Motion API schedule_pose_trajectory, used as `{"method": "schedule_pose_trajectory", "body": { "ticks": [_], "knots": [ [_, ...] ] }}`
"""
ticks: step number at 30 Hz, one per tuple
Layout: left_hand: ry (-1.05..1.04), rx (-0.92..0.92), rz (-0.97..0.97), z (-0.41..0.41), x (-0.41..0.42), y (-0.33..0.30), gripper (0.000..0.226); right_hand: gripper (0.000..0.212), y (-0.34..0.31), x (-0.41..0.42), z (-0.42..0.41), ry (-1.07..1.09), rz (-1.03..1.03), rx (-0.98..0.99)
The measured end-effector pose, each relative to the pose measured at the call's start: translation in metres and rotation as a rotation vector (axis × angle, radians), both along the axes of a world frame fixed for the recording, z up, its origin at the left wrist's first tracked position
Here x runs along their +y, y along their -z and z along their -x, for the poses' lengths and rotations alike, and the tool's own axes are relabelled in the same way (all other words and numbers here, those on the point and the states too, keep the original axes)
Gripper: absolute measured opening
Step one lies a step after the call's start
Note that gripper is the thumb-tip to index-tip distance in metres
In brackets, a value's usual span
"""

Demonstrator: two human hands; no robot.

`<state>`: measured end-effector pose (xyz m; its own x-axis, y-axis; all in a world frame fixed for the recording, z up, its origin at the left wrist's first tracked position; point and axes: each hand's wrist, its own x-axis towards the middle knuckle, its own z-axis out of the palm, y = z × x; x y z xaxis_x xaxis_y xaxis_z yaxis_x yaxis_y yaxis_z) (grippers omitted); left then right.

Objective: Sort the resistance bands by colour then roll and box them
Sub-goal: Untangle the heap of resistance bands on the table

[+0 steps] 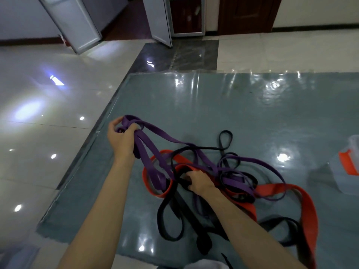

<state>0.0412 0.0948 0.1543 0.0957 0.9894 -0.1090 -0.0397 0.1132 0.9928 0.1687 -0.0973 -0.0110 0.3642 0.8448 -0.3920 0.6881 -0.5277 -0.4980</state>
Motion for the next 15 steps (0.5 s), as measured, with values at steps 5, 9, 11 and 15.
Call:
{"method": "schedule_pose_trajectory", "body": {
  "ticks": [5,9,11,15],
  "knots": [
    [-0.047,-0.075,0.070,0.002,0.002,-0.005,0.046,0.038,0.000,-0.016,0.005,0.054,-0.092,-0.018],
    [-0.090,-0.077,0.040,0.011,0.008,-0.012,0.050,0.019,-0.004,-0.030,-0.001,0.142,-0.262,0.184],
    [-0.098,-0.067,0.031,0.013,0.009,-0.015,0.055,0.007,-0.008,-0.037,-0.006,0.241,-0.369,0.304],
    [-0.094,-0.066,0.023,0.013,0.008,-0.016,0.057,0.035,-0.014,-0.049,-0.014,0.309,-0.421,0.452]
  ]
}}
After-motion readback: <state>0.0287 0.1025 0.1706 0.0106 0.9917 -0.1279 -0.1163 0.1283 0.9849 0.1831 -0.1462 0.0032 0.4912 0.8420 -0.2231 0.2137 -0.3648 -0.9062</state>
